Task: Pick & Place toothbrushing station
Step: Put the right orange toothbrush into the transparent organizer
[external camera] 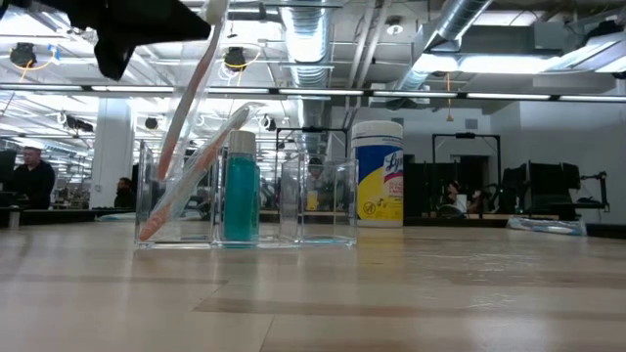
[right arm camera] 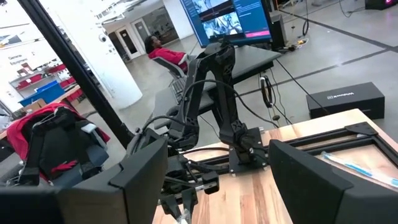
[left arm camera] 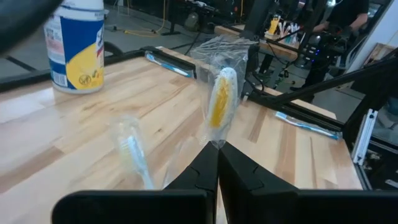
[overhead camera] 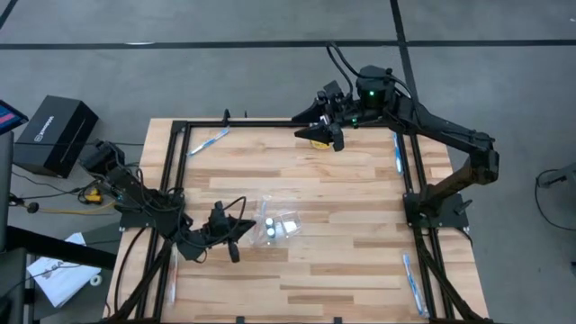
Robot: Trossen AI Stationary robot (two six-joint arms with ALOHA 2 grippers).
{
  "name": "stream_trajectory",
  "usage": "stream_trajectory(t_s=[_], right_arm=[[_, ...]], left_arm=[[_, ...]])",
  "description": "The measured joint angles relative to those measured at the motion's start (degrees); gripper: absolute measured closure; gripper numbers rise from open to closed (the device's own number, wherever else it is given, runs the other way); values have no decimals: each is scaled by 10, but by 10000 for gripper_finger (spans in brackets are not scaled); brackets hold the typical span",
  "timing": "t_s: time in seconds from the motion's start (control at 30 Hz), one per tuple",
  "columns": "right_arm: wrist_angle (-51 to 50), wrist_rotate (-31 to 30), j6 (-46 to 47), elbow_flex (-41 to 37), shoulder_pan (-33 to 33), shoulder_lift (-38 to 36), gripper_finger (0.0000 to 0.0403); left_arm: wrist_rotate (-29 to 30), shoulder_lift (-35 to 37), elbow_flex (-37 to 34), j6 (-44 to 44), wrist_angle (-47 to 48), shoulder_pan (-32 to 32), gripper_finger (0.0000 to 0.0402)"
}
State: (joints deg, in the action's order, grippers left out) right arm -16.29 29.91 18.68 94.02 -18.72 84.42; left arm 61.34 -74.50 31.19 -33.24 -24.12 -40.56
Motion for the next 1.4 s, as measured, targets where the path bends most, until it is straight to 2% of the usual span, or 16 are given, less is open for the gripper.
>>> stream_trajectory(t_s=[0.27, 0.83, 0.97, 1.4], right_arm=[[0, 0, 0, 0, 0, 0, 134], [0, 1, -2, 0, 0, 0, 134], [0, 2, -2, 0, 3, 0, 134], [0, 2, -2, 0, 15, 0, 134]], left_arm=[[-4, 0, -36, -40, -8, 0, 401], [-105, 0, -91, -102, -40, 0, 391], [-107, 0, -94, -110, -41, 0, 366], [-107, 0, -94, -125, -47, 0, 237]])
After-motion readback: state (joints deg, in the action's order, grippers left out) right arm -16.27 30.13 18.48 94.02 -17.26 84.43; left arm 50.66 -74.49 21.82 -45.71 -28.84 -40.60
